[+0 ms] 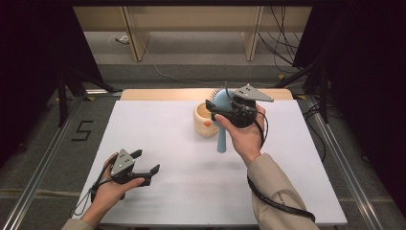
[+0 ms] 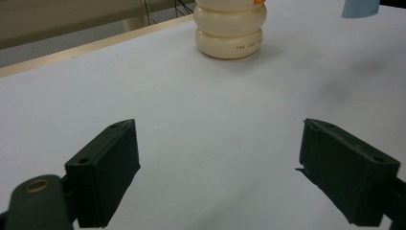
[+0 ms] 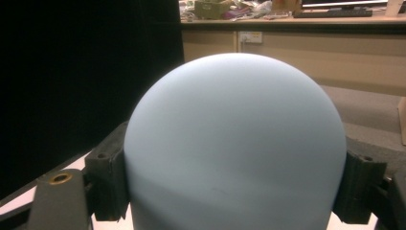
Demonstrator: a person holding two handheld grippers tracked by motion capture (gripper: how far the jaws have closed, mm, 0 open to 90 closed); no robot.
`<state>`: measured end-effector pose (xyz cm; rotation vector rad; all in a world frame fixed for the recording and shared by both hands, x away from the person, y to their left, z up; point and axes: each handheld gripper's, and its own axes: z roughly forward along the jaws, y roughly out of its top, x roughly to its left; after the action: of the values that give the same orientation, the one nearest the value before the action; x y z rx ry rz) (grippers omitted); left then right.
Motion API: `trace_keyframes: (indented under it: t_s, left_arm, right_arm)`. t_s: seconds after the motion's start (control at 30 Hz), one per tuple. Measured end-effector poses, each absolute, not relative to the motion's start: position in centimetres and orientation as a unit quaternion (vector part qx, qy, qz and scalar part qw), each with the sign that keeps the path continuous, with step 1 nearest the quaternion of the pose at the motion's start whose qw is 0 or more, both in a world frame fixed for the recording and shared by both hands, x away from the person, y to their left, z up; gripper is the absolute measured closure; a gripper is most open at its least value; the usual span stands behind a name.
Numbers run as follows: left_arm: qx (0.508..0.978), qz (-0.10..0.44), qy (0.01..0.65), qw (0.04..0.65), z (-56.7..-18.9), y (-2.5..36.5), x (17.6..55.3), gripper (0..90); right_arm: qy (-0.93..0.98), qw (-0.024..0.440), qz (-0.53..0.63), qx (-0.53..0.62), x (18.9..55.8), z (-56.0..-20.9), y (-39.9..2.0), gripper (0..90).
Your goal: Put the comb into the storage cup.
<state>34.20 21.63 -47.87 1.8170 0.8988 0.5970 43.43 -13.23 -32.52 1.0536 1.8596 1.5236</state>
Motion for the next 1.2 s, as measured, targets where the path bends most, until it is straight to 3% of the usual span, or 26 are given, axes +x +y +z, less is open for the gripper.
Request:
trace_keyframes:
  t_s: [1.2]
  left_arm:
    - [0.727, 0.260, 0.381, 0.510, -47.7, 21.8, 34.2, 17.1]
  right_arm:
    - [0.679, 0.269, 0.565, 0.383, 44.8, -31.1, -12.6, 20.5]
